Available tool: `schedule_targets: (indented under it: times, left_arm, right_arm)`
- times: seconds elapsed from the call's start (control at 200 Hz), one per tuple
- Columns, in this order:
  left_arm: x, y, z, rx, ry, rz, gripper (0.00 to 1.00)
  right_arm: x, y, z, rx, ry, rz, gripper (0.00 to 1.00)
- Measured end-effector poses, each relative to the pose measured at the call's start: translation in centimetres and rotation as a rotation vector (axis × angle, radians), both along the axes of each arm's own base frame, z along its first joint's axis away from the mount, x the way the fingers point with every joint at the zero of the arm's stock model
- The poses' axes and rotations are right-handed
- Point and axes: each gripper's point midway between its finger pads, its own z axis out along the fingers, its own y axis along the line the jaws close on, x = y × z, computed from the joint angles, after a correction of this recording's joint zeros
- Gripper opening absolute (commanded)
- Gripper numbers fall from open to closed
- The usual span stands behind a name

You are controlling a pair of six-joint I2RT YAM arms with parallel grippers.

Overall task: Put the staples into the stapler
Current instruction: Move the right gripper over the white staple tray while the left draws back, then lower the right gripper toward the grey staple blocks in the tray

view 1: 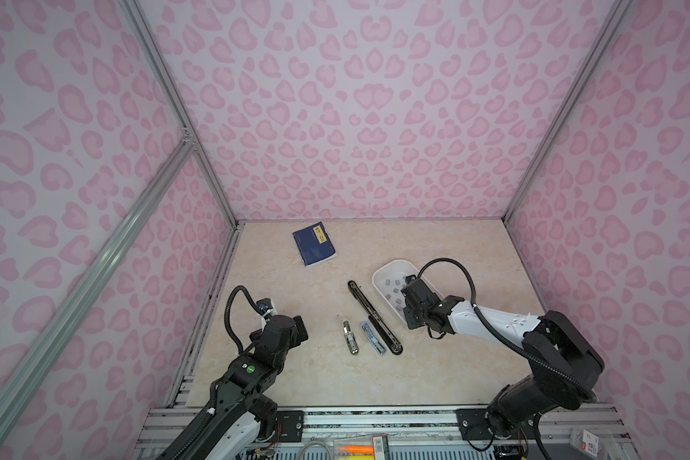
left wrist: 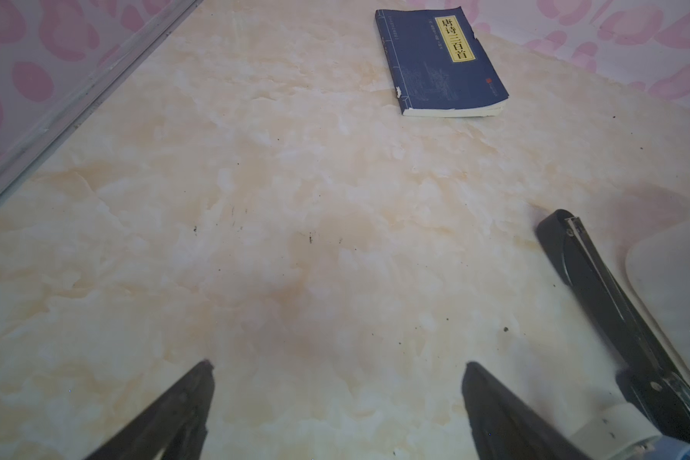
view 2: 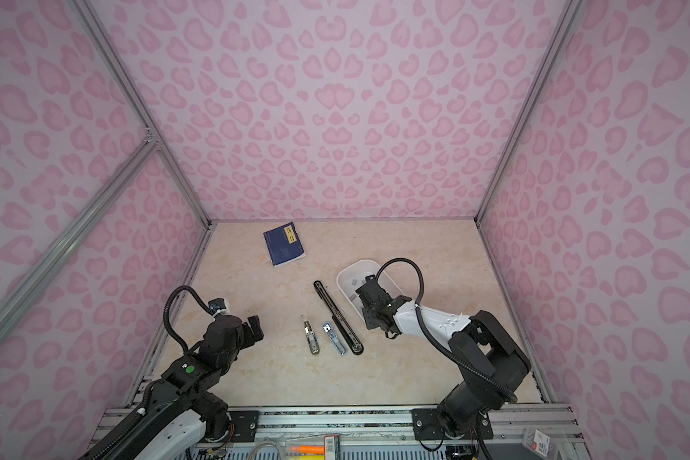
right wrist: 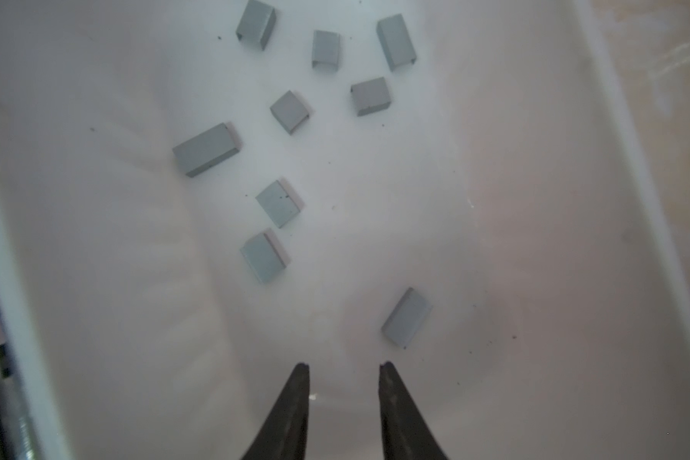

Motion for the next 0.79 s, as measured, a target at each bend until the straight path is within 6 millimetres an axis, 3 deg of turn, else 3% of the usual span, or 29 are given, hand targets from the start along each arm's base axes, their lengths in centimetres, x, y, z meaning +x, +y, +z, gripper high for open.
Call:
schedule_targets:
  times: [0.43,0.795]
  left_arm:
    - [-0.8,0.2,1.7,-0.068,-0.119,-0.008,0.98]
    - [-1.2,0.3,1.9,-0.083,-0.138,-0.014,0.98]
  right_arm:
    - [-4.2,-0.9,-0.1,0.015,0.028,0.006,0.33]
    - [-6.4,2.4,0.1,0.060,0.040,0.077,0.34]
